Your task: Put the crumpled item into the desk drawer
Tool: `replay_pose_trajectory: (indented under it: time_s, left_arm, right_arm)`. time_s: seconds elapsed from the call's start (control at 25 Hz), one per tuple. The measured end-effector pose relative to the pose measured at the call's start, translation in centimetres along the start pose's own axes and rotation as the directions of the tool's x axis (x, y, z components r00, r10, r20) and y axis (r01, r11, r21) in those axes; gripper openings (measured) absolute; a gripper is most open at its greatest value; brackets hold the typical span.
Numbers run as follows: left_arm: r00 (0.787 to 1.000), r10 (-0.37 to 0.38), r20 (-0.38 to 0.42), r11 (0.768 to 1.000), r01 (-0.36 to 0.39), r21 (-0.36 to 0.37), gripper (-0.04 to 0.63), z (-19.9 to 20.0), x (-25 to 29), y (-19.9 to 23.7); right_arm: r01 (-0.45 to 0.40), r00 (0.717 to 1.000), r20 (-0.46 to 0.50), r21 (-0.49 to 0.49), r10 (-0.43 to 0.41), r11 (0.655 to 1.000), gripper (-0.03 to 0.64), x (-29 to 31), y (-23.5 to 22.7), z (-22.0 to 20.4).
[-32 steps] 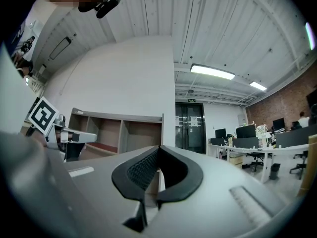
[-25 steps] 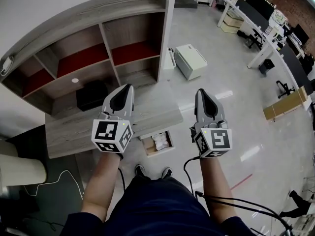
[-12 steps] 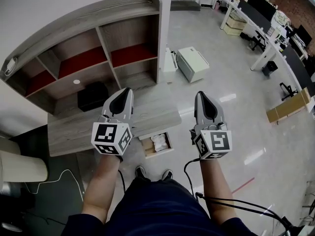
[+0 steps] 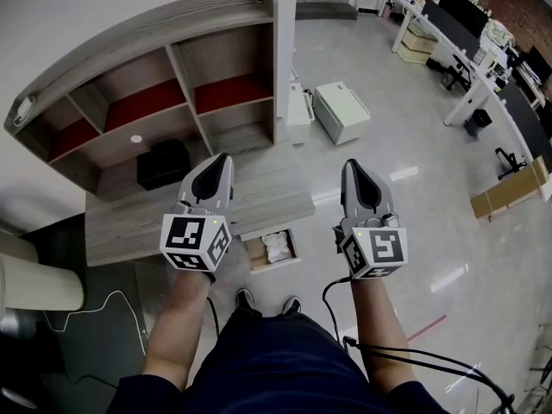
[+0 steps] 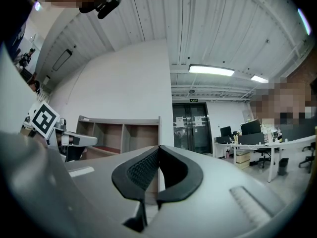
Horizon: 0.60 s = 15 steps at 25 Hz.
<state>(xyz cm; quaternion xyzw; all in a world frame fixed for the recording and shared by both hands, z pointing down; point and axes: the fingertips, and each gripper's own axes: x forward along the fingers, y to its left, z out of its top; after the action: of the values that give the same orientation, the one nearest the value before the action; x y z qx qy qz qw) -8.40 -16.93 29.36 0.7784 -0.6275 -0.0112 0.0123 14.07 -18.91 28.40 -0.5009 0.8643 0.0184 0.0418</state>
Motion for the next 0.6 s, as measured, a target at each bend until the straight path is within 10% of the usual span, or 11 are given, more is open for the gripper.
replay_pose_trajectory:
  time_s: [0.6]
  left_arm:
    - [1.0, 0.01, -0.024, 0.999, -0.009, 0.032, 0.005, -0.6, -0.4, -3.3]
  right_arm:
    - [-0.033, 0.999, 0.012, 0.022, 0.033, 0.999, 0.006, -1.4, -2.0, 0.0]
